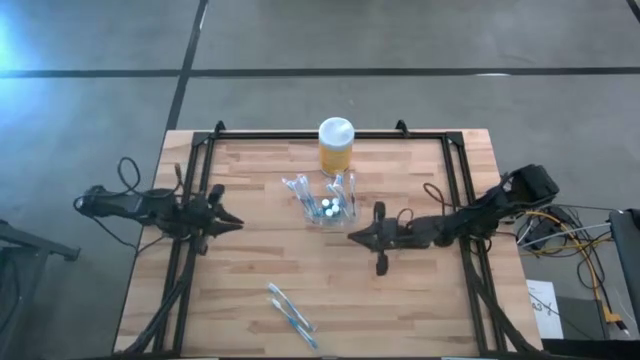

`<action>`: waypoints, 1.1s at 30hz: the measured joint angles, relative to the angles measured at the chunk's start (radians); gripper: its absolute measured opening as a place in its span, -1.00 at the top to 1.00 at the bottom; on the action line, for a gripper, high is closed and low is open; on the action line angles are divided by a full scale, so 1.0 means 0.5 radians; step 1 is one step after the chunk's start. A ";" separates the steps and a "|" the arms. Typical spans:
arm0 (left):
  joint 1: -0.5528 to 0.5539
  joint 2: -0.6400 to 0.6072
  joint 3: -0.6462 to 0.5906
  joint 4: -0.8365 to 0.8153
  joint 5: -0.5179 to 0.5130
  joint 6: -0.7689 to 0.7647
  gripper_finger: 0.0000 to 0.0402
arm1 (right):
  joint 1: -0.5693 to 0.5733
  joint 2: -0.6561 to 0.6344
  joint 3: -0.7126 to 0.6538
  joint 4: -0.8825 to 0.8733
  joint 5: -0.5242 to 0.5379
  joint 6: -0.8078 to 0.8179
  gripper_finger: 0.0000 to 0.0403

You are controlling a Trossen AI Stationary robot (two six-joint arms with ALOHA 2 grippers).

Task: Pick & Place toothbrushing station
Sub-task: Put the blue toothbrush into the transparent organizer

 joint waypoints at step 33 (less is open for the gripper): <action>0.003 -0.141 -0.264 0.217 -0.027 -0.040 0.95 | 0.336 0.869 2.264 -3.110 0.407 1.031 0.96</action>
